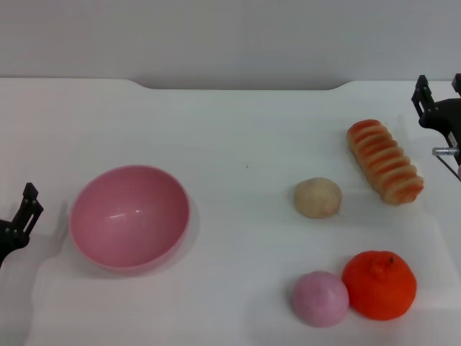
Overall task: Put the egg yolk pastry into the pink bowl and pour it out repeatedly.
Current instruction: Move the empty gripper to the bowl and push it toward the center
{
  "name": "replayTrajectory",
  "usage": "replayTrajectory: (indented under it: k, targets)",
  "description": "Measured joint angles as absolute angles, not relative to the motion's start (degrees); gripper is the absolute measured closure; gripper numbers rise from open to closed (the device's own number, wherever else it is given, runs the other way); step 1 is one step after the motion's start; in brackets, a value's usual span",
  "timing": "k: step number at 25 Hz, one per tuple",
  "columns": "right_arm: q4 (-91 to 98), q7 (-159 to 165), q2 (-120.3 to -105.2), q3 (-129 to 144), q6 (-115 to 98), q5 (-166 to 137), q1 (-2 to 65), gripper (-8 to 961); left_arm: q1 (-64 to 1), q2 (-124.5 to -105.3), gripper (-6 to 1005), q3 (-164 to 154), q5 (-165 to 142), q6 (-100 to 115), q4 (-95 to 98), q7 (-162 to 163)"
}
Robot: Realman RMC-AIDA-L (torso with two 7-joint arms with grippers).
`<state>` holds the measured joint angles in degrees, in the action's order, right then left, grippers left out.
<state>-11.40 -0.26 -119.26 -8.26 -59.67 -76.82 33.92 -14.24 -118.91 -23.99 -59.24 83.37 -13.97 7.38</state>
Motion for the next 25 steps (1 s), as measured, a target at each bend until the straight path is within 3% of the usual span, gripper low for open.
replayTrajectory:
  k: [25]
  targets:
    - [-11.61, -0.27, -119.28, -8.26, -59.68, -77.06, 34.02, 340, -14.42, -118.91, 157, -24.0, -59.24, 83.05, -14.06, 7.38]
